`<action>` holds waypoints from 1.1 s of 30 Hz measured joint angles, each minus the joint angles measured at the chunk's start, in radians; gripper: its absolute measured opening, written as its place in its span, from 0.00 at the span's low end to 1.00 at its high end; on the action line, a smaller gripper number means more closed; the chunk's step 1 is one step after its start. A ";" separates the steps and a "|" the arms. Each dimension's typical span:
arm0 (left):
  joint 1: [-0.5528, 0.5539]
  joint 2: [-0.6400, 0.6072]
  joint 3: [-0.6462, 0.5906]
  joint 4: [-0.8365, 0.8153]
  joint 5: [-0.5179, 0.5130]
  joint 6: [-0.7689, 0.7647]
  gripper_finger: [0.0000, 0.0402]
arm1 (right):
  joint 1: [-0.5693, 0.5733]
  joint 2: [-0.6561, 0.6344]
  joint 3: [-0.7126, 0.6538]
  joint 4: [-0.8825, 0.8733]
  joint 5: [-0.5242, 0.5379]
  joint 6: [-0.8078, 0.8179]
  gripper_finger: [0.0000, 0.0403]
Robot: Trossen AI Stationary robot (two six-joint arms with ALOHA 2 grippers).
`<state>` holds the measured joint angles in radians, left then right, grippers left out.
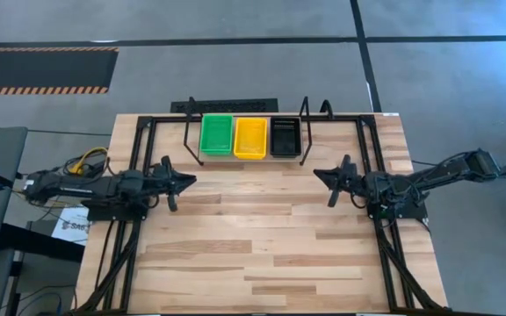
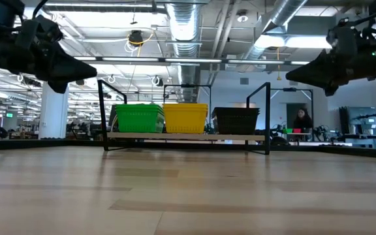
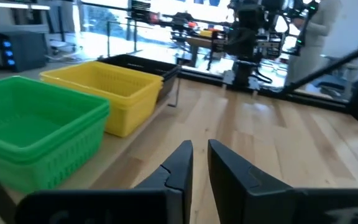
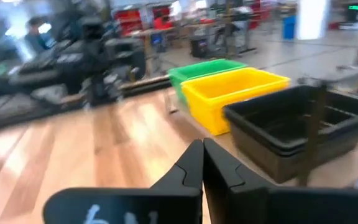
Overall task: Stack baskets on shelf by color
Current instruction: Return to Home Position
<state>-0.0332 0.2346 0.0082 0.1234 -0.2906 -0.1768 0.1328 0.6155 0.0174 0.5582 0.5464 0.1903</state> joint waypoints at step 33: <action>0.339 0.000 -0.002 -0.069 0.385 -0.064 0.09 | -0.156 -0.171 0.002 -0.056 -0.467 -0.213 0.04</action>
<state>0.3054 0.2348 0.0063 0.0540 0.0945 -0.2412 -0.0235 0.4446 0.0196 0.5023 0.0795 -0.0223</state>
